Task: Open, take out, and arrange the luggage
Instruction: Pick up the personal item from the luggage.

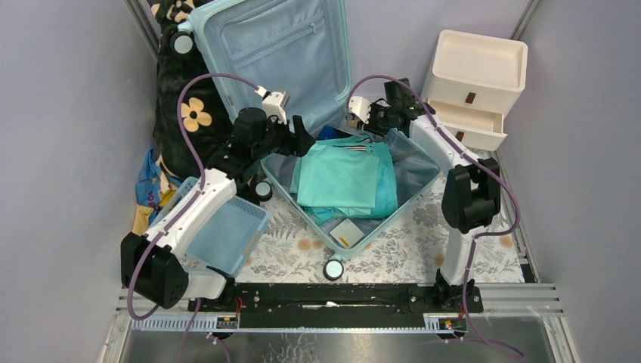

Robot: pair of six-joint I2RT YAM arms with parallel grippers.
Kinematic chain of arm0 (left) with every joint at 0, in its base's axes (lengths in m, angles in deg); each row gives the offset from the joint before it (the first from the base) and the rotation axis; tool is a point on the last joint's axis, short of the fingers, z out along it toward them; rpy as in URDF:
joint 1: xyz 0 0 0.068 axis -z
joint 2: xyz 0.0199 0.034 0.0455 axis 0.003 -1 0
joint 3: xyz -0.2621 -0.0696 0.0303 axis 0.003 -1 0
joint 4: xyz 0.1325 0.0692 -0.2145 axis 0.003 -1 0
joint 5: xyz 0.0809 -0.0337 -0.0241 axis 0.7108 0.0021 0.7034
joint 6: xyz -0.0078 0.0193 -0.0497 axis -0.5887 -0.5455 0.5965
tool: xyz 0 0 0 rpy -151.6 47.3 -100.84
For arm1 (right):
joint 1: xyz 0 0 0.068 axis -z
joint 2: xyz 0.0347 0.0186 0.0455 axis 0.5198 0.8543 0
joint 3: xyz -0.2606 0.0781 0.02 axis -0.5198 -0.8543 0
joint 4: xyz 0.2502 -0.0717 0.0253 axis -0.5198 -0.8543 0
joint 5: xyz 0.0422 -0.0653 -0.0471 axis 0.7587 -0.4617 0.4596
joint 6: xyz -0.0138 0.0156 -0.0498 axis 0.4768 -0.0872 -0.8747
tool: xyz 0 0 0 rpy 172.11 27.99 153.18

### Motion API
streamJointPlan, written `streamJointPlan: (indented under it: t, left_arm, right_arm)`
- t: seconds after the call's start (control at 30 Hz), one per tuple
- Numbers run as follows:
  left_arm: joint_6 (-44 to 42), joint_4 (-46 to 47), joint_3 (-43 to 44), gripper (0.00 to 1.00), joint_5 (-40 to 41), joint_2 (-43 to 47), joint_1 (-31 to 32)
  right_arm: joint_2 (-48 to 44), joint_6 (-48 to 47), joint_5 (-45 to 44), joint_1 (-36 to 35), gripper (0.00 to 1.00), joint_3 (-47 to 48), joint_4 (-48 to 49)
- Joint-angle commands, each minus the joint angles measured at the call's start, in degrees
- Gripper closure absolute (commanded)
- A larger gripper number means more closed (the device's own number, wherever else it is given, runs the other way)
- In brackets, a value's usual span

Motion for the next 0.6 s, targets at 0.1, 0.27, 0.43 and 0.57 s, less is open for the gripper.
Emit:
streamJointPlan:
  t: [0.1, 0.27, 0.43, 0.57]
  left_arm:
    - [2.61, 7.36, -1.37, 0.23, -2.39, 2.53, -0.37]
    - [4.37, 9.65, -2.45, 0.23, -3.42, 2.77, -0.38]
    - [6.04, 12.51, -3.58, 0.23, -4.39, 2.77, -0.37]
    - [7.32, 14.57, -4.88, 0.23, -5.48, 2.53, -0.37]
  right_arm:
    - [-9.38, 6.56, 4.61, 1.93, 1.00, -0.02, -2.56]
    - [-12.41, 12.21, 8.69, 5.75, 1.00, 1.48, -5.83]
    - [-16.79, 15.72, 11.74, 12.72, 1.00, 0.34, -7.67]
    - [-19.65, 15.46, 12.47, 20.19, 1.00, -1.73, -9.04]
